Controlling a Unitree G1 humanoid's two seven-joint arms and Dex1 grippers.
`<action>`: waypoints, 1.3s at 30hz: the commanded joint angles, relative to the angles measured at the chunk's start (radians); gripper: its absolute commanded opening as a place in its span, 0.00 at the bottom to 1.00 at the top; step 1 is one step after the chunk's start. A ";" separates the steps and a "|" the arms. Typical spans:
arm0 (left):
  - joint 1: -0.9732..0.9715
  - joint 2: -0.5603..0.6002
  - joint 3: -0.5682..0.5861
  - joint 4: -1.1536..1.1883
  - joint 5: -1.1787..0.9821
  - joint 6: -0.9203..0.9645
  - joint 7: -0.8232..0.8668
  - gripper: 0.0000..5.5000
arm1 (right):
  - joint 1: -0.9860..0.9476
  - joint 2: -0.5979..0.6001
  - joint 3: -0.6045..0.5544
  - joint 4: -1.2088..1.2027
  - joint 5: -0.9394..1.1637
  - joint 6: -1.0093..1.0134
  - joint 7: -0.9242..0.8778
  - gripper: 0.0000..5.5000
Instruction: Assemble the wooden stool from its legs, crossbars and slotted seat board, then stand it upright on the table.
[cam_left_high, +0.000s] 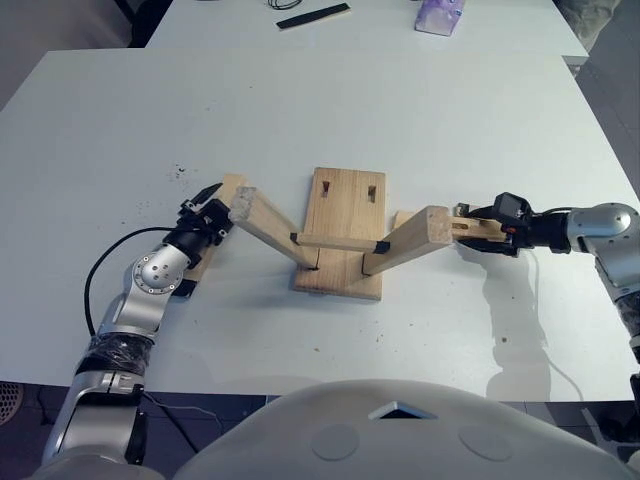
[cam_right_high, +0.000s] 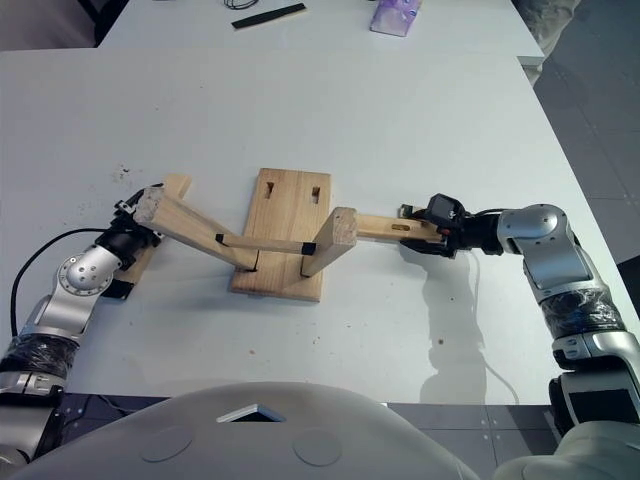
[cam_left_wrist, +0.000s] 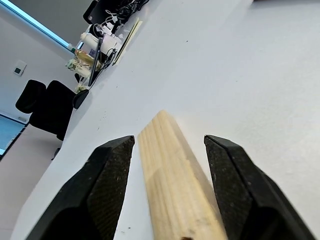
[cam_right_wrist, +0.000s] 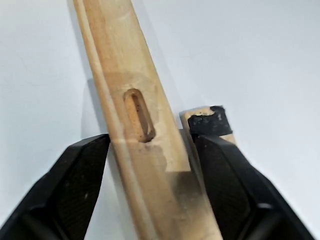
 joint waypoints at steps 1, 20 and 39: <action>0.051 -0.035 -0.037 -0.244 -0.061 0.134 -0.103 0.47 | 0.078 -0.040 -0.085 -0.198 0.060 0.109 -0.010 0.57; 0.201 -0.065 -0.154 -0.606 -0.095 0.249 -0.240 0.47 | 0.597 -0.233 -0.230 -0.753 0.200 0.194 0.216 0.57; 0.060 -0.251 -0.252 -0.525 -0.091 0.390 -0.216 0.47 | 0.150 0.121 0.023 -0.569 0.027 0.360 -0.177 0.57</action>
